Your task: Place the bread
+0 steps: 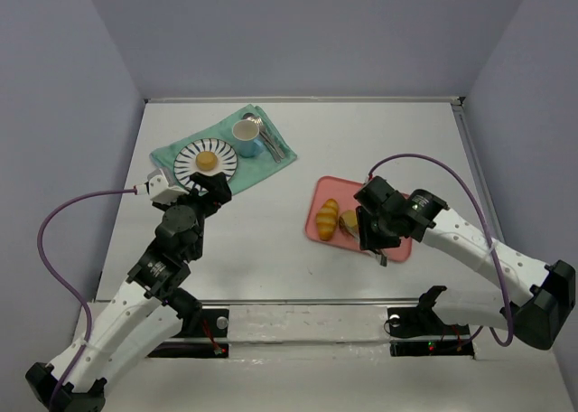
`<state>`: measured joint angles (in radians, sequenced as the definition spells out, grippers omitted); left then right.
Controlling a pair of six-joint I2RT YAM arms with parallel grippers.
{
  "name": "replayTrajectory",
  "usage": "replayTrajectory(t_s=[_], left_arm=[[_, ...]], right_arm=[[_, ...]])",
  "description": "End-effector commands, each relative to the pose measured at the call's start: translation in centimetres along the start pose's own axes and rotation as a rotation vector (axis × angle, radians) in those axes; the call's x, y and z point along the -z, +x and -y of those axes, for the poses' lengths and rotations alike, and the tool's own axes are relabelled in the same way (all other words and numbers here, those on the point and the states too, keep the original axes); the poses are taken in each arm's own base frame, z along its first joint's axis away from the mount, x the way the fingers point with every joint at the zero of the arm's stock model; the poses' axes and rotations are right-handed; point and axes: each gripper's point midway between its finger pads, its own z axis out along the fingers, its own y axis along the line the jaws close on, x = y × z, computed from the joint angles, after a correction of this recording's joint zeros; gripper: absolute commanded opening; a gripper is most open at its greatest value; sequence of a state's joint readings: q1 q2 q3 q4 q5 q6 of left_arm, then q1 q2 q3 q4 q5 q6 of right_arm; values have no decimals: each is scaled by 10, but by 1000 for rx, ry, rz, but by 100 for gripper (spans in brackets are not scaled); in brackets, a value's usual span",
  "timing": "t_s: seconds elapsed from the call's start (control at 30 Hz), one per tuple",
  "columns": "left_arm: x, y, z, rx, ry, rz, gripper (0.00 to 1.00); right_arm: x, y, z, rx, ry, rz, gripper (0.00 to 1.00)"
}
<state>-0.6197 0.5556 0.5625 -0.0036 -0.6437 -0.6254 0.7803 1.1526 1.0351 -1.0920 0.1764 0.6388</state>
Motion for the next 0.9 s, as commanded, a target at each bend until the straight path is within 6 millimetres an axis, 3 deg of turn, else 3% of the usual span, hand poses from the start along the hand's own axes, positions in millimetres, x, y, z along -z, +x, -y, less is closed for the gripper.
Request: replayTrajectory(t_s=[0.0, 0.07, 0.23, 0.37, 0.57, 0.63, 0.77, 0.8, 0.83, 0.87], left_arm=[[-4, -9, 1, 19, -4, 45, 99], [-3, -9, 2, 20, -1, 44, 99], [-3, -9, 2, 21, 1, 46, 99], [-2, -10, 2, 22, 1, 47, 99], [-3, -10, 1, 18, -6, 49, 99], [-3, -10, 1, 20, -6, 49, 99], [-2, -11, 0, 27, -6, 54, 99], [-2, -12, 0, 28, -8, 57, 99], [-1, -11, -1, 27, -8, 53, 99], [-1, -12, -2, 27, -15, 55, 99]], right_arm=[[1, -12, -2, 9, 13, 45, 43], [7, -19, -2, -6, 12, 79, 34], [32, -44, -6, -23, -22, 190, 32], [60, -82, -24, -13, -138, 376, 28], [82, -119, -87, 164, -415, 512, 27], [73, -129, -106, 209, -451, 506, 27], [70, -162, -166, 367, -631, 587, 26], [48, -163, -182, 398, -654, 534, 27], [59, -177, -198, 434, -696, 566, 26], [58, -183, -211, 462, -731, 570, 27]])
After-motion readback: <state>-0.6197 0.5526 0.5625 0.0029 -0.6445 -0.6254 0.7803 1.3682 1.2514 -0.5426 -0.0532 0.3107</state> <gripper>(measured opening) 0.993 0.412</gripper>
